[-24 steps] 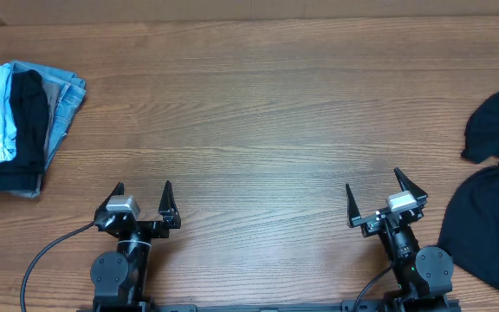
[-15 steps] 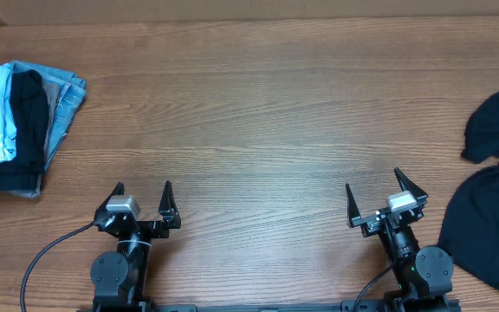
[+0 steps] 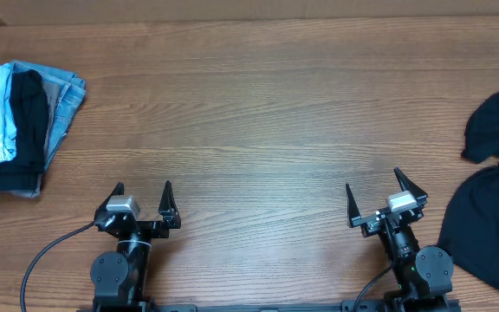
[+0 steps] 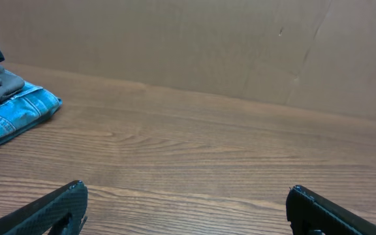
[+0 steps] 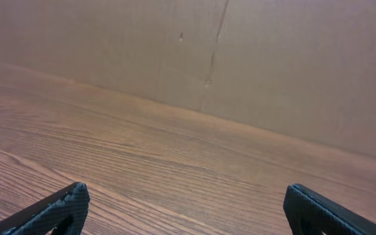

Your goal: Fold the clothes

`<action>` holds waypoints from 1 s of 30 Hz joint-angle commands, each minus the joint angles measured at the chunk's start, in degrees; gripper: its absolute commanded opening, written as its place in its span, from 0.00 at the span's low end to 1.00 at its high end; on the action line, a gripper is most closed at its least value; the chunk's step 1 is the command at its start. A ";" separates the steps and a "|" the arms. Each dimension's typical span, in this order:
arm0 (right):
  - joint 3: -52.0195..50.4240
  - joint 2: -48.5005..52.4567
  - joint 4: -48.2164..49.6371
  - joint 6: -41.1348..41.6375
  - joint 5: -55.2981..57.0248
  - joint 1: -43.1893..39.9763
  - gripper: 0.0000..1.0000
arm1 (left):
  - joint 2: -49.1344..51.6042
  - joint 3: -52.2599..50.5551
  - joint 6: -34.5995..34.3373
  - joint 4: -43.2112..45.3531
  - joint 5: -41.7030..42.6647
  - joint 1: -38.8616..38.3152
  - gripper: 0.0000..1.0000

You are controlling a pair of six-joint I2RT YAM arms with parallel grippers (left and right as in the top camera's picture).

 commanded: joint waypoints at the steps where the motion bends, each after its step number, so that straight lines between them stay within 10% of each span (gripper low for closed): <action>1: -0.55 -0.57 0.31 0.50 -0.07 -0.37 1.00 | -0.68 -0.35 0.87 0.17 0.83 -0.33 1.00; 9: -0.11 -0.57 6.14 4.11 0.15 -0.39 1.00 | -0.68 0.00 -2.60 0.31 4.57 -0.33 1.00; 17: 14.08 2.69 -7.65 18.38 7.85 -0.39 1.00 | 4.07 19.12 0.33 -14.49 4.02 -0.33 1.00; 30: 65.02 53.31 -40.41 12.04 7.52 -0.37 1.00 | 50.95 65.29 3.08 -44.44 6.97 -0.31 1.00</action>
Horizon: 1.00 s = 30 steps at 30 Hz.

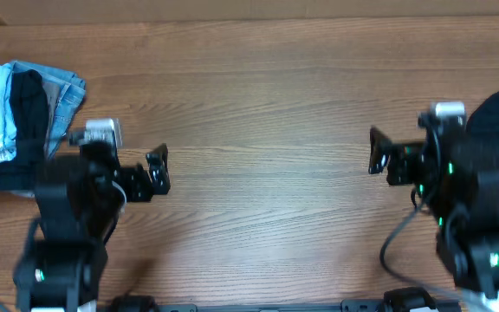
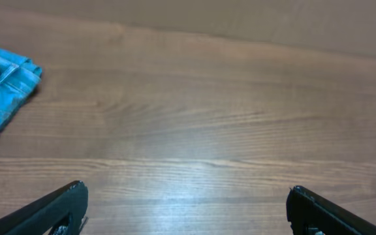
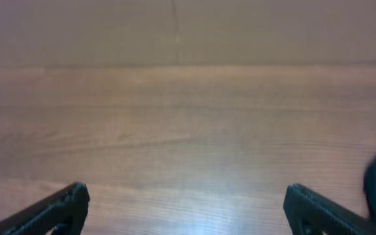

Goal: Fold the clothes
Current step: 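Grasp the black t-shirt with the right gripper and drag it left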

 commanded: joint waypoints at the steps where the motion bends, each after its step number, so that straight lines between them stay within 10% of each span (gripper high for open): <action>1: 6.62 5.86 -1.79 -1.97 -1.05 -0.37 1.00 | 6.32 7.74 1.31 -4.90 0.61 -0.31 1.00; 11: 24.46 46.64 3.48 2.51 1.53 -36.35 0.99 | 8.15 8.26 1.31 -5.07 0.35 -0.33 1.00; 26: 24.35 73.16 14.25 2.38 1.49 -40.13 0.91 | 8.15 8.26 0.66 -5.03 0.52 -0.33 1.00; 30: 23.74 73.59 14.75 2.38 1.46 -40.13 0.47 | 8.15 8.26 0.68 -4.96 0.50 -0.33 1.00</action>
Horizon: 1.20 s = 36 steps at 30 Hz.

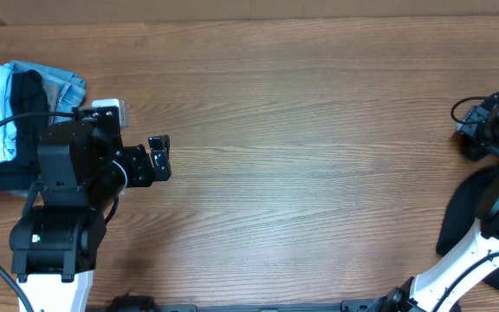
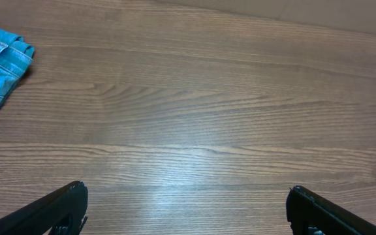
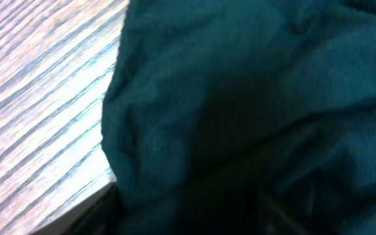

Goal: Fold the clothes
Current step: 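Grasp the black t-shirt with the right gripper and drag it left, then grasp the t-shirt collar with the left gripper and pull it left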

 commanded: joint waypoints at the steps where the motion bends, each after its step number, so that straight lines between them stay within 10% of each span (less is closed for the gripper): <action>1: 0.72 1.25 0.42 0.04 -1.75 0.04 0.26 | -0.17 1.42 0.68 0.57 0.37 -0.02 1.00; 5: 6.97 1.20 -3.17 -1.05 -21.09 3.23 0.05 | -0.17 1.42 0.68 2.03 0.39 -0.02 1.00; 12: 26.03 1.20 -22.60 -7.80 -26.73 25.00 0.05 | -0.17 1.42 0.68 2.84 0.39 -0.02 1.00; 22: 27.08 1.20 -30.49 -19.45 -25.51 67.58 0.05 | -0.17 1.42 1.18 3.06 0.15 0.00 1.00; 29: 27.08 -3.04 -32.61 -15.61 -15.56 72.50 0.29 | -0.17 1.42 2.25 5.20 -0.07 -0.02 1.00; 32: 27.08 -11.13 -31.52 -14.97 -15.47 68.28 0.85 | -0.17 1.42 2.21 6.84 -0.83 0.00 1.00; 36: 27.08 -22.62 -33.44 -9.33 -15.43 57.92 1.00 | -0.11 1.42 2.19 11.87 -1.90 -0.02 1.00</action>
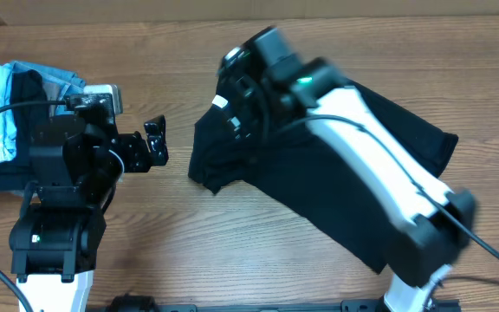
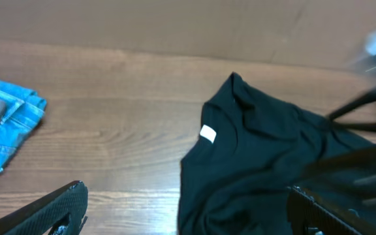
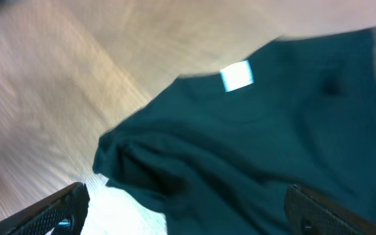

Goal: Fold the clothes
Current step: 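Grasp the t-shirt collar with the left gripper and pull it left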

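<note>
A black shirt (image 1: 319,182) lies loosely spread across the middle and right of the table, its collar with a white tag (image 3: 237,76) towards the left. My right arm reaches over it, and the right gripper (image 1: 236,104) hangs open above the collar end, its fingers wide apart over the cloth (image 3: 240,150). My left gripper (image 1: 156,145) stands open just left of the shirt's edge with nothing in it. The left wrist view shows the shirt (image 2: 260,150) ahead and to the right.
A stack of folded clothes (image 1: 11,113), light blue, black and denim, lies at the table's left edge. Its denim corner (image 2: 8,127) appears in the left wrist view. A cardboard wall (image 2: 175,26) runs along the back of the table.
The black shirt was bunched at the right edge with my right gripper pressed into it. It now lies across the middle, with the right gripper open over its collar end. The left arm barely moved.
Both grippers rested open at the front edge, the shirt crumpled at the far right. Then both arms were raised, the left near the folded stack, the right beside the shirt. Then the right gripper was down in the shirt. Now the shirt lies mid-table.
</note>
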`<action>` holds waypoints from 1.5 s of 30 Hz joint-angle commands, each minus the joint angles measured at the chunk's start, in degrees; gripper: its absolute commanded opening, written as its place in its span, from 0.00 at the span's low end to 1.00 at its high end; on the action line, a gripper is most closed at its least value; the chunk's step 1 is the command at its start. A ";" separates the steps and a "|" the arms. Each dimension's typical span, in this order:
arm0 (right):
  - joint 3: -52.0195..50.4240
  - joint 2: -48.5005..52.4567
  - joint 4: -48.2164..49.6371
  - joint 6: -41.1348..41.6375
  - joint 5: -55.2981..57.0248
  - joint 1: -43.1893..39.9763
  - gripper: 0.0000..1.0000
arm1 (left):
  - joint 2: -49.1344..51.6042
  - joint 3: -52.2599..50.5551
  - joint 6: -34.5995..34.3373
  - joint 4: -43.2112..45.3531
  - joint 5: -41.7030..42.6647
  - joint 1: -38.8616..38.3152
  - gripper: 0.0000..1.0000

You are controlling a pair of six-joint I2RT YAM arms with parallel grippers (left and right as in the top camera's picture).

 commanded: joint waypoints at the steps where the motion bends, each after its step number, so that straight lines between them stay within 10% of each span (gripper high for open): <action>1: 1.51 -8.92 -2.34 7.41 0.44 -8.72 1.00 | 0.28 1.36 1.07 4.79 1.03 -0.02 1.00; 8: 1.44 -15.43 -15.87 16.31 -2.45 -39.10 1.00 | 29.31 20.72 7.91 2.45 0.74 -11.47 1.00; 18: 1.44 -15.43 -19.67 16.09 -2.23 -44.63 1.00 | 71.60 39.93 -0.90 -1.44 10.38 -14.80 1.00; 24: 1.40 -15.34 -19.15 16.11 -2.21 -44.63 1.00 | 75.10 39.91 0.90 4.20 13.14 -15.32 0.81; 31: 1.40 -15.34 -19.08 16.11 -2.25 -44.63 1.00 | 79.56 39.91 -1.53 10.82 19.76 -16.26 0.92; 45: 1.40 -15.34 -19.23 16.09 -2.23 -44.63 1.00 | 82.51 39.91 -16.09 -4.09 -1.46 -3.67 0.86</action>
